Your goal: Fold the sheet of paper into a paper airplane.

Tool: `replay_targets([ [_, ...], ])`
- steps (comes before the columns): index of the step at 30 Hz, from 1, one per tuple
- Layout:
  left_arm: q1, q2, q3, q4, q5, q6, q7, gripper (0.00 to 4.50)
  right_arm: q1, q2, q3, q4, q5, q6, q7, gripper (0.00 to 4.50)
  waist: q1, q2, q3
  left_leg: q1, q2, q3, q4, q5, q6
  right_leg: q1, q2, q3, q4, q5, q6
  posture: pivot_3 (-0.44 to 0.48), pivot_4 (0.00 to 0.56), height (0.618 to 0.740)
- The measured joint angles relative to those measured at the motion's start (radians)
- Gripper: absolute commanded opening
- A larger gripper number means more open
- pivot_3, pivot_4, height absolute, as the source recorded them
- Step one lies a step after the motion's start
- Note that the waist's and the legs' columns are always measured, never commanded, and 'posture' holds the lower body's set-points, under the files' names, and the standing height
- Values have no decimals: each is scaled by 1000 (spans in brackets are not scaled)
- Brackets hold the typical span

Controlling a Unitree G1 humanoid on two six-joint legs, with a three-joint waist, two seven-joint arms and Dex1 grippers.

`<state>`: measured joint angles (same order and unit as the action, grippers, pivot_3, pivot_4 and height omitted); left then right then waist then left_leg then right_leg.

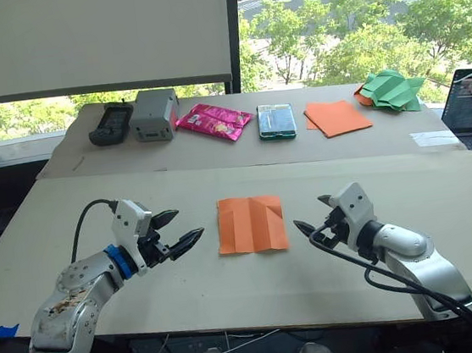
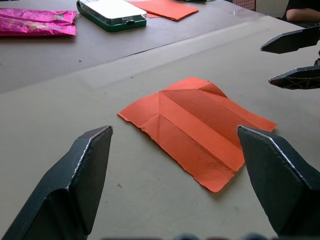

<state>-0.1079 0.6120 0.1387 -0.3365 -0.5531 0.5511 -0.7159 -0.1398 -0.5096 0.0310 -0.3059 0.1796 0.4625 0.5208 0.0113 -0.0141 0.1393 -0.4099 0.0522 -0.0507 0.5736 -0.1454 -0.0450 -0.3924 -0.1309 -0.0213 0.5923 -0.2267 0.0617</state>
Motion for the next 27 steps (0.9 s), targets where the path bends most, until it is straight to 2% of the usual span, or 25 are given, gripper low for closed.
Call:
replay_targets([
  [12, -11, 0, -7, 3, 5, -1, -1, 4220, 0, 0, 0, -1, -1, 0, -1, 4480, 0, 0, 0, 0, 0, 0, 0, 0, 0, 0, 0, 0, 0, 0, 0, 0, 150, 702],
  [13, -24, -3, -18, 14, 15, -4, -2, 3677, 1, 0, 0, -2, -2, 0, -2, 4500, 1, 0, 0, 0, 0, 0, 0, 0, 0, 1, 0, 0, 0, 0, 0, 0, 150, 702],
  [15, -67, -22, -58, 51, 43, -17, -7, 3115, 1, 3, 1, -5, -2, 0, -4, 4500, 4, 0, 0, 0, 0, 0, 0, 0, 0, 2, 0, 0, 0, 0, 0, 0, 150, 702],
  [23, -293, -127, -282, 340, 219, -170, -87, 287, 10, 12, 11, -21, -20, 1, -18, 4500, 2, 0, 0, 0, -1, 0, 2, 1, 1, 4, 0, 0, 1, 0, 0, 0, 150, 702],
  [24, -333, -151, -306, 400, 251, -189, -85, 17, 14, 13, 12, -24, -22, 2, -23, 4500, 3, 0, 0, 0, -1, 0, 2, 2, 4, 4, 0, 0, 1, 0, 1, 0, 150, 702],
  [27, -423, -202, -368, 568, 344, -240, -79, 17, 20, 21, 32, -44, -39, 7, -36, 4500, 2, 0, 0, 0, -1, 0, 2, 3, 6, 5, 1, 0, 2, 0, 1, 0, 150, 702],
])
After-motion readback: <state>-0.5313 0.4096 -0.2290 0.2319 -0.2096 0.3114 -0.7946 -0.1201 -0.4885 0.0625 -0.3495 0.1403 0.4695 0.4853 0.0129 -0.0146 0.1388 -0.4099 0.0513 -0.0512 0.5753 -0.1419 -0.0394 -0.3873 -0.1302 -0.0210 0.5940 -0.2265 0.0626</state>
